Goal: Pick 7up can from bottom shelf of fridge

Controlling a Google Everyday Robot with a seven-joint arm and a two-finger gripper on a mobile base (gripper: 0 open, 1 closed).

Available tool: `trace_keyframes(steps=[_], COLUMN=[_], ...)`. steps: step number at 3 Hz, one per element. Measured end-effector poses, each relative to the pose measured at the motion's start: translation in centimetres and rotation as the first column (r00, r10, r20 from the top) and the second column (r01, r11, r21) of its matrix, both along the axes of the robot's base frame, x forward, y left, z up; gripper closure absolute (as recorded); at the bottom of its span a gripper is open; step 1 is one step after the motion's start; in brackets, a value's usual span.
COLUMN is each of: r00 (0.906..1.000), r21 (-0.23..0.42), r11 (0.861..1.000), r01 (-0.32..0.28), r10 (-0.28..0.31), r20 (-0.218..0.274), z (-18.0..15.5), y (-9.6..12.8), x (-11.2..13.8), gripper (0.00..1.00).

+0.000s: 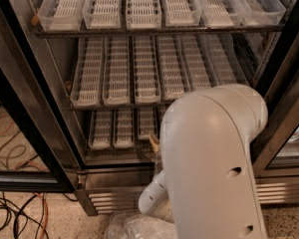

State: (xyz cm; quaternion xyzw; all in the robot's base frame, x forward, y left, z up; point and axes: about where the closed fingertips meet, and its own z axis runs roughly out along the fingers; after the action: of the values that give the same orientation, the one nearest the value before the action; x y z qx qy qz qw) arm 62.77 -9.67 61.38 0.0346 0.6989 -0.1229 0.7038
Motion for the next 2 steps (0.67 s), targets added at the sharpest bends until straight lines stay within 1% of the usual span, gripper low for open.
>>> trace_keyframes(steps=[1,2], r00=[0.9998,0.999], r21=[-0.025,-0.048], r11=[1.0,0.999], r01=[0.0,0.014], r10=[0.0,-0.012], r20=[0.02,0.043], z=[0.79,1.55], y=[-0.12,-0.66], x=[0.69,1.61], gripper=[0.0,0.0])
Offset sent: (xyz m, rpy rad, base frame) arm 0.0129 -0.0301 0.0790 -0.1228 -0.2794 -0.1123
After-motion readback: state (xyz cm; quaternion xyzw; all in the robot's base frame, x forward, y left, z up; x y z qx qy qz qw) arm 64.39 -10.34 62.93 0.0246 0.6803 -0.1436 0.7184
